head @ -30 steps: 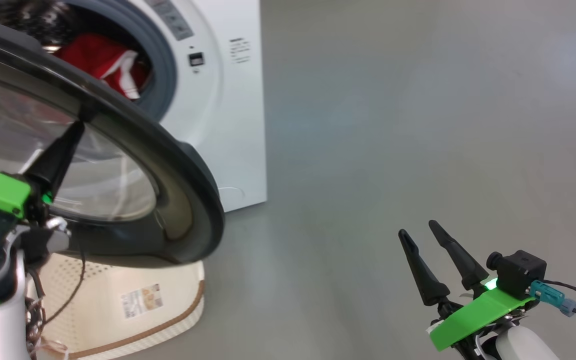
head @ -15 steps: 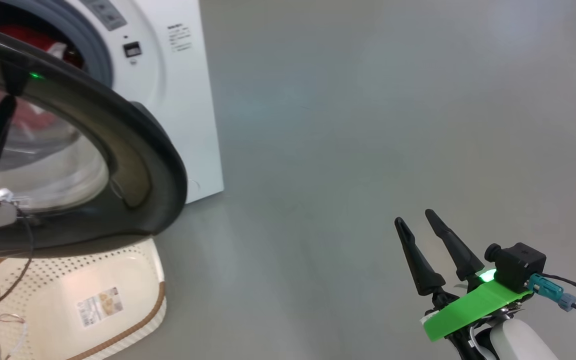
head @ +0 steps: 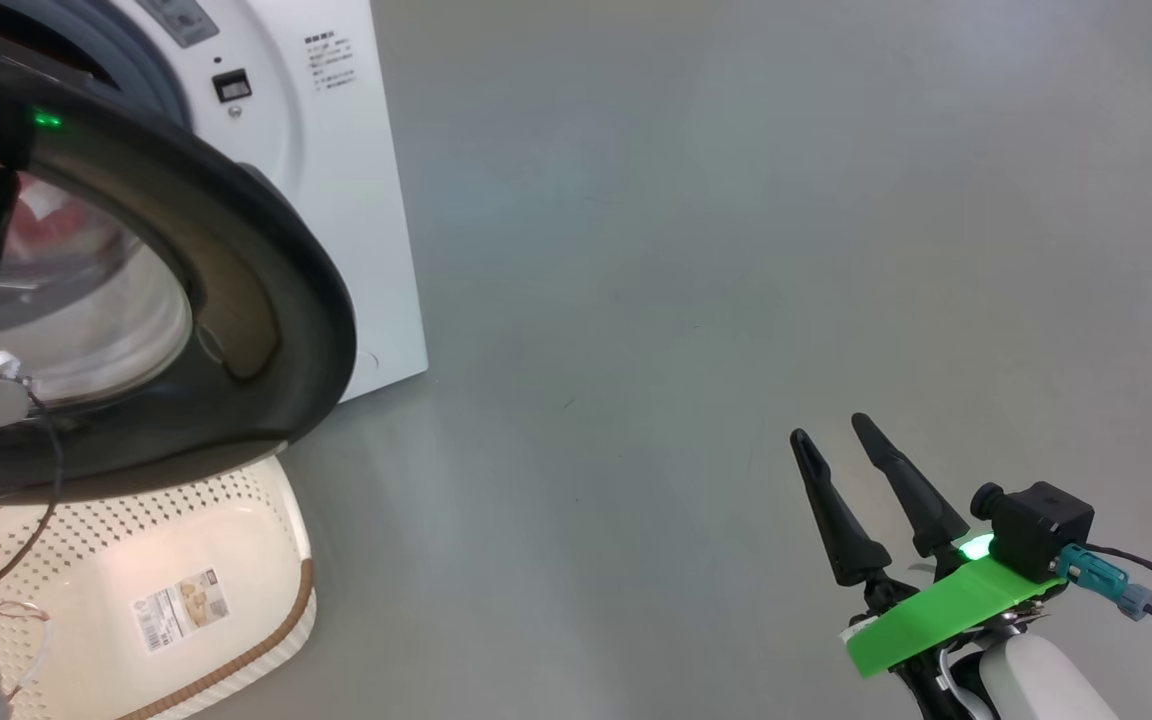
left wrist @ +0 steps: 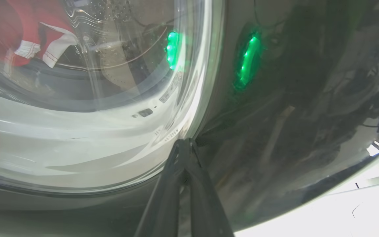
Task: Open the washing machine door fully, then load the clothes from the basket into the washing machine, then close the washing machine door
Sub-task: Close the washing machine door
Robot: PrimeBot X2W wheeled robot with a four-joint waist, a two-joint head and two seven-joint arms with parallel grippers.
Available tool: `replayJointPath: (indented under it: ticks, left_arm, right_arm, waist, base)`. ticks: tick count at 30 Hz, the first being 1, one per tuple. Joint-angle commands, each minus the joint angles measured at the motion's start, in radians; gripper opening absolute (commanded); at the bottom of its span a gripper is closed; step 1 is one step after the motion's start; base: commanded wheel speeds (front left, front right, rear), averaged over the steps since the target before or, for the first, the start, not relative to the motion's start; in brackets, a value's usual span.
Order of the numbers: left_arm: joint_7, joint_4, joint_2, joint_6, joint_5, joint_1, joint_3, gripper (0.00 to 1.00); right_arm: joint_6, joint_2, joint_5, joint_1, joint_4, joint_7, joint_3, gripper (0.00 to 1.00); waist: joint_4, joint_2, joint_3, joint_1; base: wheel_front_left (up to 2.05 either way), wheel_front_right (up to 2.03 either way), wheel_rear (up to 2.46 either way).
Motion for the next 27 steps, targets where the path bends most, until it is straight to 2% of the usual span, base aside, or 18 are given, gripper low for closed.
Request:
replayJointPath:
  ticks: [1,18,19,20,21,22,23,27]
  left_arm:
    - [0.0,-0.025,0.036,-0.018,-0.002,-0.052,0.021,0.0]
    - [0.035,-0.07,0.003,-0.026,-0.015,-0.013,-0.011,0.0]
    - [0.037,-0.076,0.003,-0.027,-0.012,-0.009,-0.016,0.09]
    - [0.039,-0.081,0.003,-0.028,-0.009,-0.005,-0.02,0.3]
    - [0.041,-0.087,0.003,-0.03,-0.008,-0.001,-0.023,0.43]
    - [0.044,-0.094,0.003,-0.033,-0.006,0.003,-0.027,0.63]
    - [0.046,-0.102,0.004,-0.036,-0.001,0.009,-0.032,1.0]
    - [0.043,-0.141,0.022,-0.066,0.036,0.042,-0.058,1.0]
  right_arm:
    - [0.002,-0.001,-0.011,-0.021,-0.026,-0.005,0.01,1.0]
    - [0.002,-0.011,-0.013,-0.02,-0.021,-0.005,0.011,1.0]
    - [0.002,-0.012,-0.013,-0.021,-0.021,-0.005,0.01,1.0]
    - [0.002,-0.012,-0.013,-0.021,-0.021,-0.005,0.009,1.0]
    - [0.002,-0.013,-0.013,-0.022,-0.02,-0.005,0.01,1.0]
    - [0.002,-0.013,-0.013,-0.022,-0.019,-0.005,0.01,1.0]
    - [0.002,-0.014,-0.013,-0.022,-0.019,-0.005,0.01,1.0]
    - [0.002,-0.017,-0.013,-0.02,-0.017,-0.005,0.012,1.0]
  waist:
    - [0.005,0.0,-0.001,0.0]
    - [0.085,0.0,-0.02,0.0]
    - [0.092,0.0,-0.02,0.0]
    - [0.097,0.0,-0.021,0.0]
    - [0.102,0.0,-0.022,0.0]
    - [0.108,0.0,-0.023,0.0]
    - [0.113,0.0,-0.024,0.0]
    - [0.131,0.0,-0.03,0.0]
  base:
    - [0.0,0.0,0.0]
    - [0.0,0.0,0.0]
    - [0.0,0.0,0.0]
    - [0.0,0.0,0.0]
    - [0.0,0.0,0.0]
    - [0.0,0.0,0.0]
    - [0.0,0.0,0.0]
    - [0.0,0.0,0.0]
